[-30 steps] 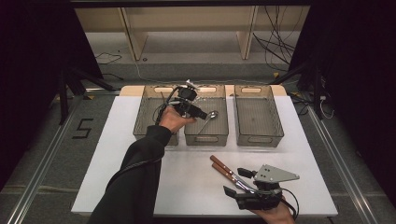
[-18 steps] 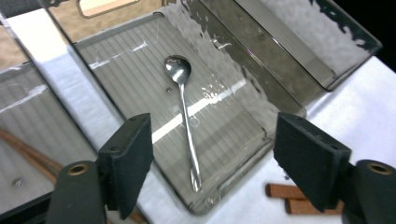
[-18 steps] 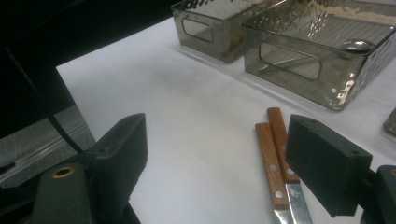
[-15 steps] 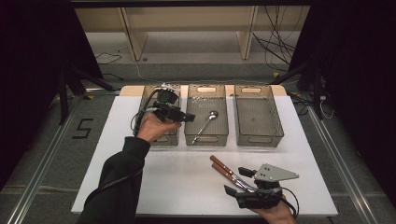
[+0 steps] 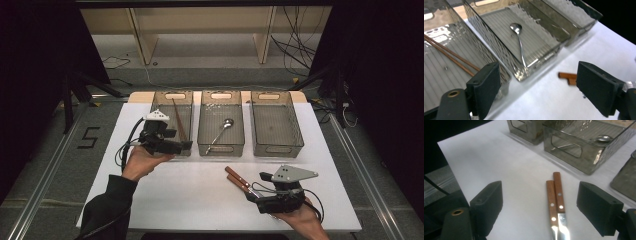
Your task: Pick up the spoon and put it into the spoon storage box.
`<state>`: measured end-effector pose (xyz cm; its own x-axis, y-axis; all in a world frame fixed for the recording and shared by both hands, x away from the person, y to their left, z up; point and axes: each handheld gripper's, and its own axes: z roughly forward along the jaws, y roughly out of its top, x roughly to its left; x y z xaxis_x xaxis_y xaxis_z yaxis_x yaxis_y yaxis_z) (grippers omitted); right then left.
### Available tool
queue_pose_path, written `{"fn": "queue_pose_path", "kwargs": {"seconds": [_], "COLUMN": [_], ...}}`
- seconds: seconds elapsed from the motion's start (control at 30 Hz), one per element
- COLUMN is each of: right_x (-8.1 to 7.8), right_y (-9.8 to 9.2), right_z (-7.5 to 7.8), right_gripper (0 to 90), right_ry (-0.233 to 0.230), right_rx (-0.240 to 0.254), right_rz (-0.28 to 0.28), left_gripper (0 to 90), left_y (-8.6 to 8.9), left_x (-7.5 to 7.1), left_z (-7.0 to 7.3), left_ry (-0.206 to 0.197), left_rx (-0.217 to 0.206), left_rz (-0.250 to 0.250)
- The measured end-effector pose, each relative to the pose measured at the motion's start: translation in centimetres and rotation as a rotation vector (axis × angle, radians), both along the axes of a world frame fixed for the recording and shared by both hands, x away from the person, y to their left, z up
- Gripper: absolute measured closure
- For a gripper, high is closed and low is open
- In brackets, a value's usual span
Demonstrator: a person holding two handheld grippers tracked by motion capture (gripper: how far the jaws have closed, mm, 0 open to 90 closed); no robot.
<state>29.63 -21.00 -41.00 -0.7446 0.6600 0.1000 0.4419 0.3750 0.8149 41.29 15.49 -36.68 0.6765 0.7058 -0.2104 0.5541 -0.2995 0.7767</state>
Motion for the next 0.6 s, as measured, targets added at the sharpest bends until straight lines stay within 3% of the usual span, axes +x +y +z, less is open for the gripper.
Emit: {"fn": "queue_pose_path", "kwargs": {"seconds": [0.23, 0.33, 0.6], "right_x": [2.1, 2.7, 3.7], "right_y": [0.3, 0.4, 0.7], "right_z": [0.7, 0.8, 0.7], "right_gripper": [22.7, 23.3, 23.9], "right_ry": [0.046, 0.054, 0.087], "right_rx": [-0.109, -0.131, -0.192], "right_rz": [0.010, 0.017, 0.025], "left_gripper": [18.0, 17.6, 17.2], "left_y": [1.3, 1.6, 2.8], "left_x": [-2.7, -3.5, -5.9], "left_z": [-1.3, -1.8, -3.7], "left_ry": [-0.030, -0.038, -0.072], "left_rx": [-0.027, -0.020, -0.048], "left_rz": [-0.010, -0.011, 0.000]}}
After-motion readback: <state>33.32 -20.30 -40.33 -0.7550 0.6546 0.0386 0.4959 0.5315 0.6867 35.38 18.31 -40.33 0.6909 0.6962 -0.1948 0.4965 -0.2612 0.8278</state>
